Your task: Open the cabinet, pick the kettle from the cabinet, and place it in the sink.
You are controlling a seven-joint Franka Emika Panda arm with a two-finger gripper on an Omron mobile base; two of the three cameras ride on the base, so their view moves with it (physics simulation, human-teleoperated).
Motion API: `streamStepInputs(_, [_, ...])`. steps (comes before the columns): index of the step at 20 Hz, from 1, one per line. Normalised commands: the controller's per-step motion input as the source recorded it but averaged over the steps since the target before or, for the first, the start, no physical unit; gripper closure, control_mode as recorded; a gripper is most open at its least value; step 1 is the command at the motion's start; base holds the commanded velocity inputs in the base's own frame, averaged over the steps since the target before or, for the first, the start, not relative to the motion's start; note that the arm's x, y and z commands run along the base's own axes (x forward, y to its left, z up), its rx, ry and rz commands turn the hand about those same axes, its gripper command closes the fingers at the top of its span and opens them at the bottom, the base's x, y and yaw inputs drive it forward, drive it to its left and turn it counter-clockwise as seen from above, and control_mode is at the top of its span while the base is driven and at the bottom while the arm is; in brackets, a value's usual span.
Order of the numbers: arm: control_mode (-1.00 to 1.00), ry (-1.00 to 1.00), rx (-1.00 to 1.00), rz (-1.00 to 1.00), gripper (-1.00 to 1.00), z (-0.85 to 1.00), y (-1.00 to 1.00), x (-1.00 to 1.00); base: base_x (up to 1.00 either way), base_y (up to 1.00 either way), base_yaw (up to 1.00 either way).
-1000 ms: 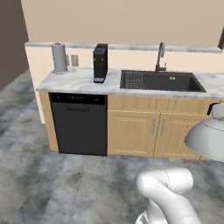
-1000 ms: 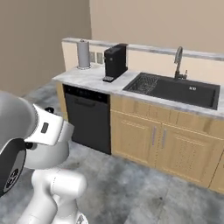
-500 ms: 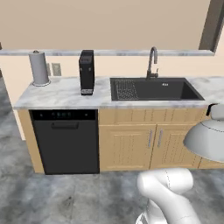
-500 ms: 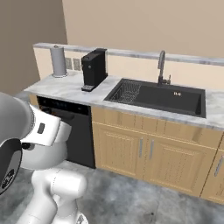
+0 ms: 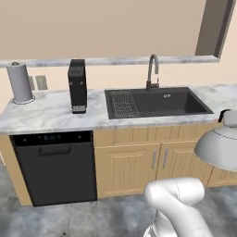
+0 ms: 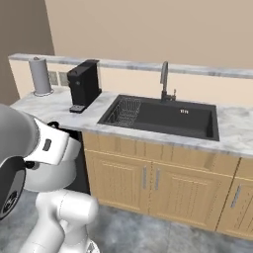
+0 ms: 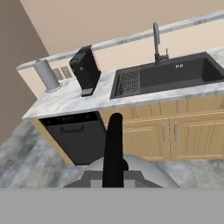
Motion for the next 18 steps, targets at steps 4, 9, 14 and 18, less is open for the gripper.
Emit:
streamStepInputs(4, [1.0,0.0,0.0,0.0,1.0,0.0,0.0,0.0,0.67,0.0,-0.18])
streamStepInputs(9, [1.0,0.0,0.0,0.0,1.0,0.0,0.0,0.0,0.58,0.0,-0.13])
streamStepInputs(14, [1.0,0.0,0.0,0.0,1.0,0.0,0.0,0.0,0.39,-0.06,-0.05])
streamStepInputs(18, [1.0,0.0,0.0,0.0,1.0,0.0,0.0,0.0,0.34,-0.13,-0.04])
